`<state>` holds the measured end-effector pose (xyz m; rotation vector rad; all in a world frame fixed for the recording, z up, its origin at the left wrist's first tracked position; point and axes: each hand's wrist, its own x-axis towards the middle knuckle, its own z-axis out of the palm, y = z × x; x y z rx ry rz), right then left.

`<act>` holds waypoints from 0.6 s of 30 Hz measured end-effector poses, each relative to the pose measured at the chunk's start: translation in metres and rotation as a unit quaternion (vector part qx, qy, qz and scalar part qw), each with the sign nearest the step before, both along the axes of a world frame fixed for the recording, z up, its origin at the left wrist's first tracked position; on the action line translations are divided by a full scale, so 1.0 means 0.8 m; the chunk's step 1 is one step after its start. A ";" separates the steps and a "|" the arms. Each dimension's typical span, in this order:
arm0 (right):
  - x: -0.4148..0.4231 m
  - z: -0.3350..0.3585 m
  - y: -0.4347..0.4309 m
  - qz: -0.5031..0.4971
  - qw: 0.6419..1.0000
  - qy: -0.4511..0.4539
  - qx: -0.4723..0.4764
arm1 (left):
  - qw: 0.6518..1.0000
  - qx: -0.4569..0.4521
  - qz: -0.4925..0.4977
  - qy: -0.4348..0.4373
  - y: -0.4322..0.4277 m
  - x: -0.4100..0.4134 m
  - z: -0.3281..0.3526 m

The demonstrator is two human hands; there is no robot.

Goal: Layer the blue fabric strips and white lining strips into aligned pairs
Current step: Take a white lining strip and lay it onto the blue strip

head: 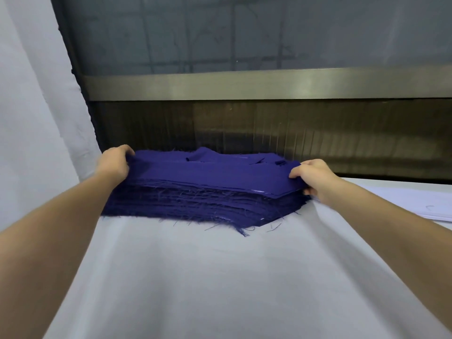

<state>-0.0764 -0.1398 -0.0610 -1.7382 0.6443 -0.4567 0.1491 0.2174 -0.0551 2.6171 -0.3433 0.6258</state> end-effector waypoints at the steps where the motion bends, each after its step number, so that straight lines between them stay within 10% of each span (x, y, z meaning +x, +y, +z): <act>1: 0.003 0.000 0.000 -0.001 1.000 0.002 -0.003 | 1.000 -0.003 0.000 0.001 0.001 0.002 0.000; 11: 0.022 0.000 0.005 -0.021 0.988 0.012 -0.155 | 0.998 0.047 0.033 0.018 0.003 0.009 0.001; 18: 0.052 0.013 0.016 0.023 0.888 0.059 -0.456 | 0.993 0.114 0.026 -0.003 -0.029 0.001 0.025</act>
